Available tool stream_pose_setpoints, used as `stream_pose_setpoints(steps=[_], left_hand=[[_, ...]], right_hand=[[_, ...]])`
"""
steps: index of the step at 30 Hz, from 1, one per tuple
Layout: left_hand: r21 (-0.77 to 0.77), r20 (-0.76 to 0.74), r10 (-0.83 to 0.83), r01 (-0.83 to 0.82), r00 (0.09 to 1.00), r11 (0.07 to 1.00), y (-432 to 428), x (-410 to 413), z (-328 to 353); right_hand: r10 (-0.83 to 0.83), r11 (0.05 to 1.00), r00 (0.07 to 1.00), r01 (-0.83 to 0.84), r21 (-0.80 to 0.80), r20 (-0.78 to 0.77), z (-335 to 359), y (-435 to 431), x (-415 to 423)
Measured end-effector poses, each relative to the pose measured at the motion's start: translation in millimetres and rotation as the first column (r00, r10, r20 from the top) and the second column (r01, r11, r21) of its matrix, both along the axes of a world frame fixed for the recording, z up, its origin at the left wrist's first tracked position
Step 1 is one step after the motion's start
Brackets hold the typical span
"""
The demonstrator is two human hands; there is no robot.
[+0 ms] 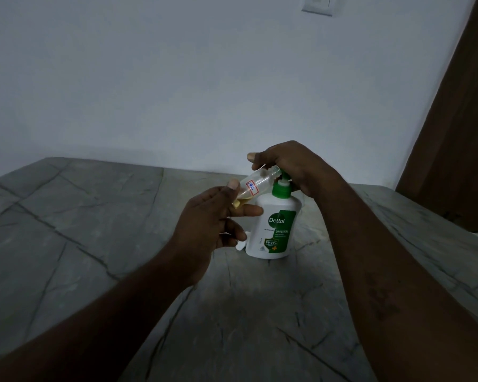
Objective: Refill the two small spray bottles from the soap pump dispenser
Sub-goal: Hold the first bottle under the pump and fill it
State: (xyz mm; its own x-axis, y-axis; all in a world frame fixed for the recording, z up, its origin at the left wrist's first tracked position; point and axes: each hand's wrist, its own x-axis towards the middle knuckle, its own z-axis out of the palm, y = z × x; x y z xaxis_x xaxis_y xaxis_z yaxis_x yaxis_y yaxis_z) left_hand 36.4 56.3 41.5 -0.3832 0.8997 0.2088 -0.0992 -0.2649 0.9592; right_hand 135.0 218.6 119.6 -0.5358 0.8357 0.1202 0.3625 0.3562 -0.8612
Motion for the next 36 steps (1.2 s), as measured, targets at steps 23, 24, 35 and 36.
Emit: stream_pose_setpoints(steps=[23, 24, 35, 36], left_hand=[[-0.022, 0.060, -0.035, 0.036, 0.998, 0.999, -0.5, -0.9, -0.2], [-0.026, 0.063, -0.033, 0.034, 0.997, 0.999, -0.4, -0.8, -0.6], [-0.041, 0.047, -0.014, 0.016, 0.999, 0.999, 1.6, -2.0, -3.3], [-0.039, 0.042, -0.014, 0.016, 0.999, 0.999, 1.6, -2.0, -2.9]], right_hand=[[-0.018, 0.991, 0.999, 0.023, 0.130, -0.040, -0.5, 5.4, -3.0], [-0.018, 0.993, 0.999, 0.021, 0.119, -0.028, -1.4, 5.3, -3.3], [0.005, 0.972, 1.000, 0.000, 0.234, -0.021, -3.9, 6.1, -2.7], [0.003, 0.966, 0.999, 0.006, 0.257, -0.035, -2.4, 5.6, -2.5]])
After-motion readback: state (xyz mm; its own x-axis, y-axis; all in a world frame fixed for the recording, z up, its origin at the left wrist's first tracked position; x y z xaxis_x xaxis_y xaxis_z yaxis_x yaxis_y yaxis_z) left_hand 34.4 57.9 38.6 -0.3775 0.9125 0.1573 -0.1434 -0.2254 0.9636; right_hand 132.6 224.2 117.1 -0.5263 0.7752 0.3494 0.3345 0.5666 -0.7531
